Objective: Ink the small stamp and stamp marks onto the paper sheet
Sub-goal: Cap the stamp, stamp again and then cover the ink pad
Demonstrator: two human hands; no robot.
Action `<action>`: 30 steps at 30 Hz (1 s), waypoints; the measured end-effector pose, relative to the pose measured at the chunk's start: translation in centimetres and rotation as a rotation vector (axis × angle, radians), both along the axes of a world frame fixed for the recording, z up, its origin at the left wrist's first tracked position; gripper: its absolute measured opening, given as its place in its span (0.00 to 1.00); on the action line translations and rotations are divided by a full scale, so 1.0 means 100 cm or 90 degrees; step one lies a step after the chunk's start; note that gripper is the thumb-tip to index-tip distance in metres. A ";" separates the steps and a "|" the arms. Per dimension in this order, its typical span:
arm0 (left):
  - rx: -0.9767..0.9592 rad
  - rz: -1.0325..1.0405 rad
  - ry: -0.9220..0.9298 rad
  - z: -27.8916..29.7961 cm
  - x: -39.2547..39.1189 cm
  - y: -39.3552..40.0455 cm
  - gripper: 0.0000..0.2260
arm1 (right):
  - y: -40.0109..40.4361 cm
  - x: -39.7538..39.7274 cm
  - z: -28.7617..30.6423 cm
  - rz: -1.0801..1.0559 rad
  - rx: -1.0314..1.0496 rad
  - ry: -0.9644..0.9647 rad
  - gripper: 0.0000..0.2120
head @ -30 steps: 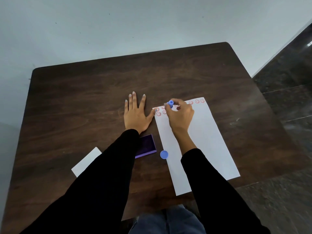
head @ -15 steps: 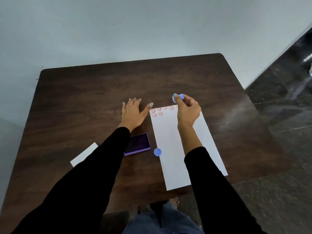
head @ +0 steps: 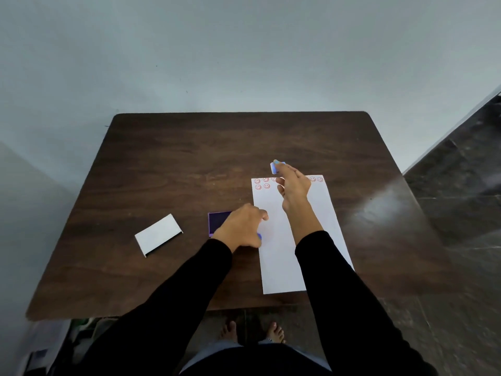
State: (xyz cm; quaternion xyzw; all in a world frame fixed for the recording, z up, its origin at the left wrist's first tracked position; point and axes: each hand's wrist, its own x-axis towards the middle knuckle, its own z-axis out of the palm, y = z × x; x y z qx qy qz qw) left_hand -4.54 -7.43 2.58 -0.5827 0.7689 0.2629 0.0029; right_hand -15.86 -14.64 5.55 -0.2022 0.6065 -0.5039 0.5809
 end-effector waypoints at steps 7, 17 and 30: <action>-0.027 -0.057 -0.123 -0.003 -0.012 0.015 0.20 | 0.004 -0.006 -0.001 0.030 0.011 0.018 0.11; -0.025 -0.029 -0.087 -0.012 -0.014 0.022 0.15 | 0.006 -0.004 0.000 0.069 0.013 -0.001 0.08; 0.021 0.739 0.862 0.030 0.012 -0.040 0.01 | 0.004 0.014 0.015 0.087 -0.026 -0.204 0.13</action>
